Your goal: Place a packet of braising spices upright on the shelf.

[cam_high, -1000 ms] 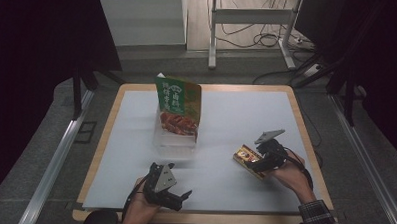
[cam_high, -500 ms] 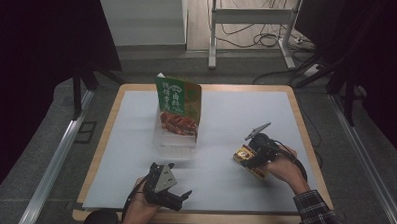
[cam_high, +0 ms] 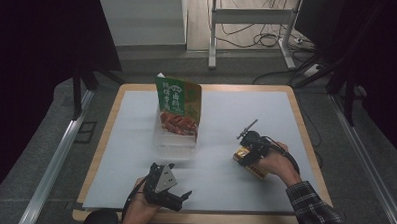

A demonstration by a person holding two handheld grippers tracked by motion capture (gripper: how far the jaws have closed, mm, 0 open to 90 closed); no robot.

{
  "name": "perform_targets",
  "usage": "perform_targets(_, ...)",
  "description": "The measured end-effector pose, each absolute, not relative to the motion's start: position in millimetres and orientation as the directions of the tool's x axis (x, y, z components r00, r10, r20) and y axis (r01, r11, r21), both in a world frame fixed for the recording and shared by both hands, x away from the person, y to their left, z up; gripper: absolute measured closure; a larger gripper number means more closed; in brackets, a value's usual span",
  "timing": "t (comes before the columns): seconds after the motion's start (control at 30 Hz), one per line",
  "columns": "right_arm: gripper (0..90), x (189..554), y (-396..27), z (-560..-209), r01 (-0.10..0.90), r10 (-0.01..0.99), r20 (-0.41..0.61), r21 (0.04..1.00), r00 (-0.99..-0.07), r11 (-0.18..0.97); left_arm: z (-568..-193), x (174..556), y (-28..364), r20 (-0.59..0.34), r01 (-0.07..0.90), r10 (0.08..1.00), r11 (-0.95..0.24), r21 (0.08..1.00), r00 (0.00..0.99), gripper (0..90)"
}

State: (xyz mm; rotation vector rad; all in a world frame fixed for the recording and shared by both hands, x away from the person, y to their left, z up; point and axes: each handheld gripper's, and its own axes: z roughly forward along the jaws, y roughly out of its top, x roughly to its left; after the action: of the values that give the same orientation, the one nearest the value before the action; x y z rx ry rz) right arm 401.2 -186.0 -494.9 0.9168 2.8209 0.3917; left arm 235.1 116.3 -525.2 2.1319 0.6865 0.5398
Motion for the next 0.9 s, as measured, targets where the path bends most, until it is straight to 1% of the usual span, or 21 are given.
perform_targets(0.13, 31.8, 401, -185, -495, 0.571, 0.608, -0.056, 0.287, -0.792, 0.769, -525, 235, 117, 0.147, 0.284, 0.631, -0.53, 0.799, 0.762, 0.2)
perform_targets(0.2, 32.2, 401, -186, -494, 0.607, 0.646, -0.057, 0.288, -0.762, 0.741, -525, 235, 116, 0.142, 0.285, 0.635, -0.521, 0.805, 0.759, 0.2)
perform_targets(0.27, 32.2, 401, -187, -492, 0.609, 0.651, -0.054, 0.299, -0.757, 0.734, -525, 235, 116, 0.142, 0.285, 0.636, -0.52, 0.805, 0.759, 0.1)
perform_targets(0.3, 32.2, 400, -190, -488, 0.604, 0.655, -0.046, 0.341, -0.754, 0.72, -525, 235, 117, 0.141, 0.286, 0.637, -0.518, 0.806, 0.758, 0.2)
perform_targets(0.5, 32.4, 393, -194, -475, 0.549, 0.641, -0.069, 0.45, -0.765, 0.704, -525, 235, 117, 0.14, 0.285, 0.639, -0.515, 0.808, 0.757, 0.2)
perform_targets(0.53, 32.4, 393, -194, -475, 0.549, 0.641, -0.069, 0.45, -0.765, 0.704, -525, 235, 117, 0.14, 0.285, 0.639, -0.515, 0.808, 0.757, 0.1)
perform_targets(0.57, 32.4, 390, -195, -471, 0.54, 0.648, -0.072, 0.488, -0.758, 0.686, -525, 235, 117, 0.14, 0.286, 0.639, -0.516, 0.808, 0.756, 0.1)
perform_targets(0.6, 32.4, 390, -195, -471, 0.54, 0.648, -0.072, 0.488, -0.758, 0.686, -525, 235, 117, 0.14, 0.286, 0.639, -0.516, 0.808, 0.756, 0.2)
perform_targets(0.63, 32.4, 388, -197, -468, 0.528, 0.65, -0.071, 0.52, -0.757, 0.671, -524, 235, 117, 0.141, 0.287, 0.64, -0.516, 0.807, 0.755, 0.2)
perform_targets(0.9, 32.4, 381, -201, -460, 0.484, 0.654, -0.048, 0.631, -0.755, 0.606, -524, 235, 118, 0.138, 0.288, 0.641, -0.513, 0.809, 0.755, 0.2)
